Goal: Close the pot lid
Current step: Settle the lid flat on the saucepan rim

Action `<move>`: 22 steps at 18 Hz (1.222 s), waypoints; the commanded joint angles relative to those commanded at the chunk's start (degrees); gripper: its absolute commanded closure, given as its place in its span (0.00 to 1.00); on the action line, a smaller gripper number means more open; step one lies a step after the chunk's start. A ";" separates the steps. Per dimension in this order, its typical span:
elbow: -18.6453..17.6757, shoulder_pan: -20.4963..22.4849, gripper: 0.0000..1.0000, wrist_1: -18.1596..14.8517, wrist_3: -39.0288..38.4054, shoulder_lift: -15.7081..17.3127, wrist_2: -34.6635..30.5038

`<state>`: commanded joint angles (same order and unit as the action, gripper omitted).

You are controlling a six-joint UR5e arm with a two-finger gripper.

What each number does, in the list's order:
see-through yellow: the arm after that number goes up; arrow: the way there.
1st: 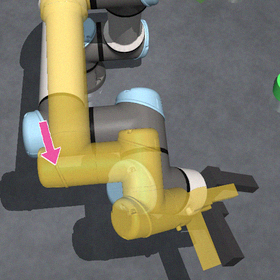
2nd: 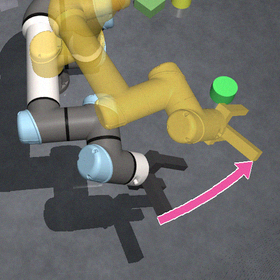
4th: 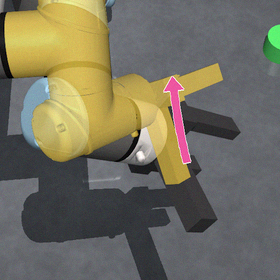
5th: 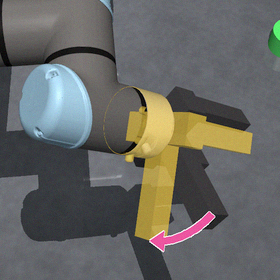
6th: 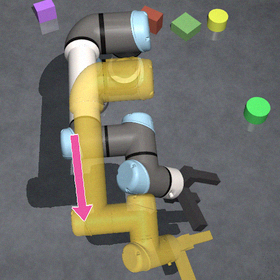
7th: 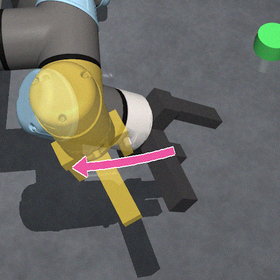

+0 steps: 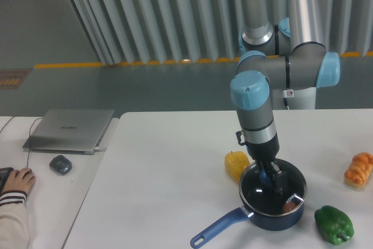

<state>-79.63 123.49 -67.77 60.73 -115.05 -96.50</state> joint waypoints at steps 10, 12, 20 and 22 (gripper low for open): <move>-0.79 0.00 0.53 0.27 1.49 -0.26 -2.02; -1.23 -0.17 0.53 0.27 1.50 -0.18 -2.11; -2.28 -0.35 0.53 0.18 1.67 0.44 -2.11; -2.28 -0.35 0.53 0.27 1.85 0.35 -2.11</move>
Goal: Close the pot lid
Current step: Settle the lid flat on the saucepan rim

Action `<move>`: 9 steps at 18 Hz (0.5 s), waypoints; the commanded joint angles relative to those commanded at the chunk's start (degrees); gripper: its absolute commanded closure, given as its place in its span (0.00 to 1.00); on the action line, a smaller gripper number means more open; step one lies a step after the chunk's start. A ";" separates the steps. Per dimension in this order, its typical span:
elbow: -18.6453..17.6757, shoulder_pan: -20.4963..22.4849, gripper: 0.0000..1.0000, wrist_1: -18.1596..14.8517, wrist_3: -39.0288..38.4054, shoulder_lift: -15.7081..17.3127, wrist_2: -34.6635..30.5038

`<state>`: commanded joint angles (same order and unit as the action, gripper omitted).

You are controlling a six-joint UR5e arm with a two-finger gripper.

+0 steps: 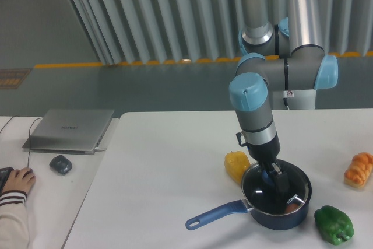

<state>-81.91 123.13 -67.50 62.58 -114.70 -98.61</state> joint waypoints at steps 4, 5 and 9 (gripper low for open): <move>0.17 0.00 0.53 0.00 -0.09 -0.09 0.09; 0.44 0.00 0.53 0.00 0.00 0.00 0.09; 0.96 0.35 0.53 0.00 0.26 0.26 0.26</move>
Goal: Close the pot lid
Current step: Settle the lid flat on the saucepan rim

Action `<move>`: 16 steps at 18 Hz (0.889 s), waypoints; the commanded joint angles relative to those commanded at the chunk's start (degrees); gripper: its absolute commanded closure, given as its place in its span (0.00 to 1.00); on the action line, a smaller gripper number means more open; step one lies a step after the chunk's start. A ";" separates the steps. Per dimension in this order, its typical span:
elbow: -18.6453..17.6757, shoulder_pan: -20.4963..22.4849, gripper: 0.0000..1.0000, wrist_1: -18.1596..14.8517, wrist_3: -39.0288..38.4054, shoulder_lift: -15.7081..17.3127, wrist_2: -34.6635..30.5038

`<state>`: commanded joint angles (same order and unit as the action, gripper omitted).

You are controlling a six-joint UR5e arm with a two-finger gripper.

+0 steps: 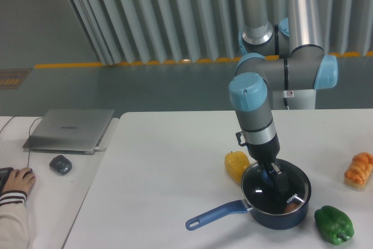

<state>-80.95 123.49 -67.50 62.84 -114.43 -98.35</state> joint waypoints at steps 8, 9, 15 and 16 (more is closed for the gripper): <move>-0.35 -0.17 0.52 0.00 -0.09 -0.44 -0.26; -0.35 -0.17 0.52 0.00 -0.09 -0.35 -0.26; -0.61 -0.17 0.52 0.00 0.79 -0.26 -0.26; -0.53 -0.17 0.52 0.00 1.49 -0.35 -0.35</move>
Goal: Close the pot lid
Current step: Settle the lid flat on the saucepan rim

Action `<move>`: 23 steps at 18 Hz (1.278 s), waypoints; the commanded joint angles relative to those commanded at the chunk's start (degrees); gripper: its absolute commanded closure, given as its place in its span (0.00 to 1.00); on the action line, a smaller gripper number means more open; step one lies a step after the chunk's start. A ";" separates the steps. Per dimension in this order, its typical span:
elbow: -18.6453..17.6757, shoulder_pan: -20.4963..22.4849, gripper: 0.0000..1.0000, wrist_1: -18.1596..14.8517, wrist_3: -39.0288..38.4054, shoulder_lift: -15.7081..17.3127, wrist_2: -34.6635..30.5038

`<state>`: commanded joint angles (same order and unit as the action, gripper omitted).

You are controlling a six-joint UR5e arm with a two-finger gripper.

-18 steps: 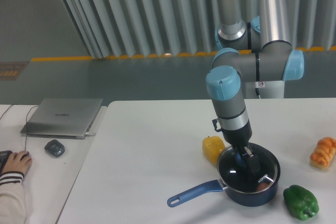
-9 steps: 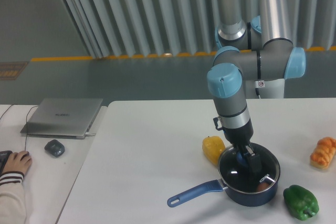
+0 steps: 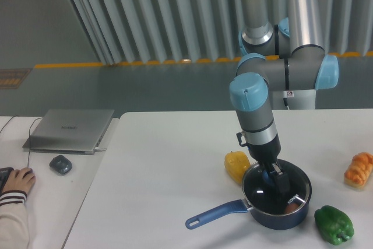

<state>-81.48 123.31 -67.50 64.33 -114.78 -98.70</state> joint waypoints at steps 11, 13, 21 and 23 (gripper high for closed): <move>-0.35 0.09 0.51 0.17 0.45 0.00 -0.97; -0.35 0.09 0.51 0.18 0.45 -0.09 -0.97; -0.35 0.00 0.11 0.52 0.36 -0.18 -0.97; -0.61 -0.09 0.00 1.05 0.27 -0.26 -1.06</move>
<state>-82.09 123.22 -66.45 64.60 -115.05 -99.76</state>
